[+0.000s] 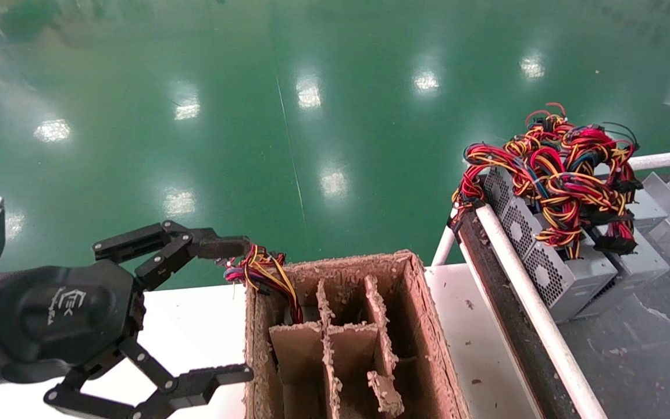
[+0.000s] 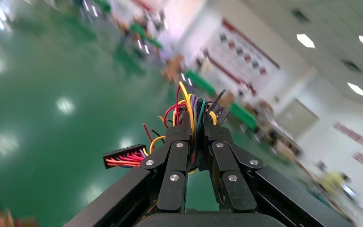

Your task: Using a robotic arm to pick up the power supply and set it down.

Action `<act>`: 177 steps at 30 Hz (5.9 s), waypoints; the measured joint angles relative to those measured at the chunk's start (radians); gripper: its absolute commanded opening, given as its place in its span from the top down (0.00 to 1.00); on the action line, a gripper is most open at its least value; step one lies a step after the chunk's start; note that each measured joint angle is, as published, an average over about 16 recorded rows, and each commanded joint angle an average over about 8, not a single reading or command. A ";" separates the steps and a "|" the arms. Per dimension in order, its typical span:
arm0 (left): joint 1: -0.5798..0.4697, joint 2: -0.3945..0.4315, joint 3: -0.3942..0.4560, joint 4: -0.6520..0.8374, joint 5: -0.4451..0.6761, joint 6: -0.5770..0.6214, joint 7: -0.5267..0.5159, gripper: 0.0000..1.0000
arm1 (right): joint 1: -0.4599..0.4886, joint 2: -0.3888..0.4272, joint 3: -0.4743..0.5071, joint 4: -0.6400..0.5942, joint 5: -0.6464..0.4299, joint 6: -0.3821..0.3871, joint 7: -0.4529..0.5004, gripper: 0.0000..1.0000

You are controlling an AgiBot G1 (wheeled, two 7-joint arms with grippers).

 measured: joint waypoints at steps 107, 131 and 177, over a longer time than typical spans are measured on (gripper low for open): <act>-0.001 -0.003 0.006 0.000 -0.004 -0.003 0.003 0.00 | -0.470 0.148 -0.209 0.109 0.193 0.157 -0.014 0.00; -0.002 -0.003 0.008 0.001 -0.005 -0.003 0.004 0.00 | -0.439 0.046 -0.194 0.117 0.231 0.004 0.022 0.00; -0.002 -0.004 0.010 0.001 -0.007 -0.004 0.005 0.00 | -0.489 -0.266 -0.136 0.192 0.432 -0.438 0.008 0.00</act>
